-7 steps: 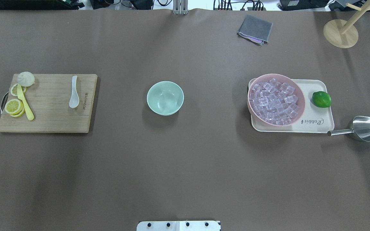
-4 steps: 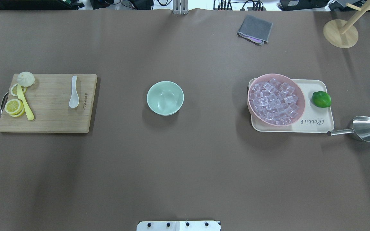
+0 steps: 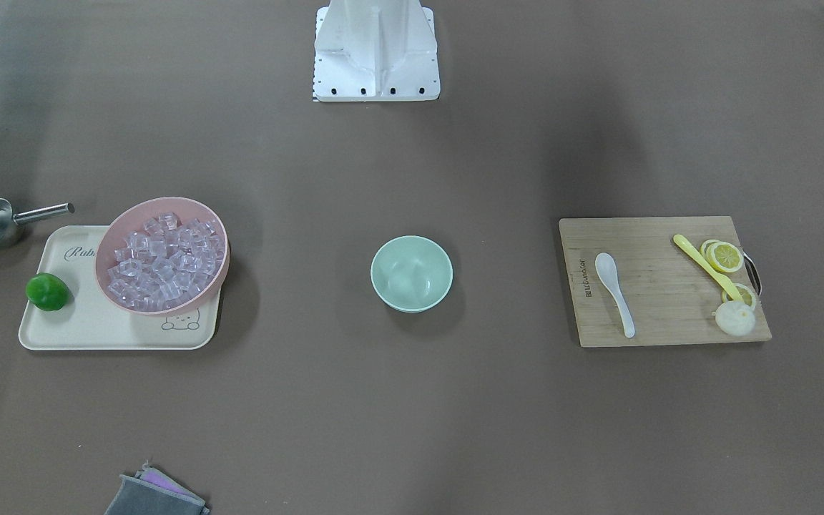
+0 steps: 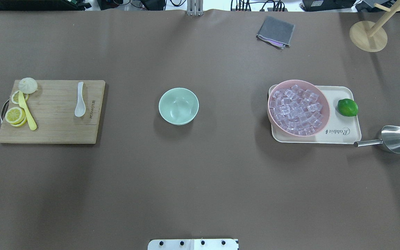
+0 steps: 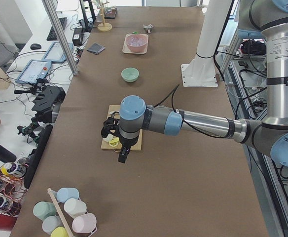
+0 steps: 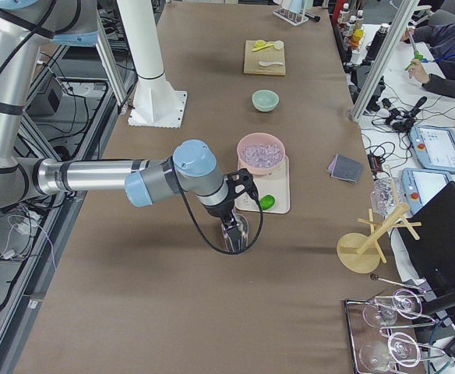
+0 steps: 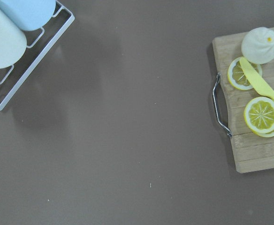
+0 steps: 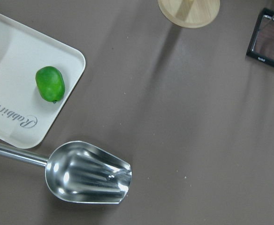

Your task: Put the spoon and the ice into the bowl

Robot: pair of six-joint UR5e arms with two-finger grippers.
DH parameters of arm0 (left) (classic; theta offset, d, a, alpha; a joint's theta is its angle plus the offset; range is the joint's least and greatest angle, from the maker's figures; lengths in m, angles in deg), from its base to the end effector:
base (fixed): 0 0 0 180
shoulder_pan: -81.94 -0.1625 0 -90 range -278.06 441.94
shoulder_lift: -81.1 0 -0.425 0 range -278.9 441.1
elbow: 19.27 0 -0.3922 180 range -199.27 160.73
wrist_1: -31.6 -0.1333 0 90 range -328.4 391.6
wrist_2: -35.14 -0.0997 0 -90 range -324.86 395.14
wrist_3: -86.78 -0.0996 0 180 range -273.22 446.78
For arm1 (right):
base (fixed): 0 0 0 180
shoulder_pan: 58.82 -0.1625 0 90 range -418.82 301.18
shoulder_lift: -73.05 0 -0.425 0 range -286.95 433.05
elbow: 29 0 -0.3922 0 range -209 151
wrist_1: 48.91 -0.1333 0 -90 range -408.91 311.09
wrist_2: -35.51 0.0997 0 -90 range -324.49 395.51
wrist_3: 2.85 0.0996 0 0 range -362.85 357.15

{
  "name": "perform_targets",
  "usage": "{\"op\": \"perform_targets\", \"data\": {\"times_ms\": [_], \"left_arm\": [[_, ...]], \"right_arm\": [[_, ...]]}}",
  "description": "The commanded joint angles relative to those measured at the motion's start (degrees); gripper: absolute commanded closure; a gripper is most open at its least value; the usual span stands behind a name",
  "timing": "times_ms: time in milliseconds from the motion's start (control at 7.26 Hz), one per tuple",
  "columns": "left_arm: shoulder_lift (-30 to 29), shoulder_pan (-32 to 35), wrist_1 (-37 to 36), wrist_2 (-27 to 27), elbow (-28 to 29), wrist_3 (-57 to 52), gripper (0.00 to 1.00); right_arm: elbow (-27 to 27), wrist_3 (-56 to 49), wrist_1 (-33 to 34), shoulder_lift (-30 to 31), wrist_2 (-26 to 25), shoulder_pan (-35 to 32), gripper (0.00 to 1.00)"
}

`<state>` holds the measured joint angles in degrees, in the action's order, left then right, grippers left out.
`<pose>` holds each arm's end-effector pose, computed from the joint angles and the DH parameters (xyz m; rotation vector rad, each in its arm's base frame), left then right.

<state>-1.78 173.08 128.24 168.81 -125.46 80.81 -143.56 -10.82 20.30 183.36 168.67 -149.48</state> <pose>-0.0735 -0.4487 0.5648 0.3075 0.7404 0.1842 0.0694 -0.3639 0.5556 0.4718 -0.7093 -0.2843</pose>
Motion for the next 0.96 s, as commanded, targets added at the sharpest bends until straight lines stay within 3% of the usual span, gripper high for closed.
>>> {"op": "perform_targets", "data": {"times_ms": [0, 275, 551, 688, 826], "left_arm": [[0.1, 0.0, 18.8, -0.5, 4.2, 0.3, 0.02], [-2.6, -0.2, 25.7, -0.3, 10.3, 5.6, 0.02], [-3.0, -1.2, 29.3, 5.9, 11.4, 6.2, 0.02], [-3.3, -2.4, 31.6, 6.7, 11.4, 11.5, 0.02], [-6.7, -7.7, 31.6, 6.3, 11.5, 15.2, 0.02]], "right_arm": [[0.2, 0.4, -7.6, -1.1, 1.8, 0.1, 0.00], [0.4, 1.9, -7.2, -4.4, 9.8, 0.3, 0.01], [0.0, 13.5, -7.7, -8.6, 10.3, 5.8, 0.01], [0.0, 19.2, -7.7, -11.8, 9.8, 9.5, 0.01], [-0.1, 25.5, -7.6, -15.5, 8.4, 14.0, 0.01]]}}
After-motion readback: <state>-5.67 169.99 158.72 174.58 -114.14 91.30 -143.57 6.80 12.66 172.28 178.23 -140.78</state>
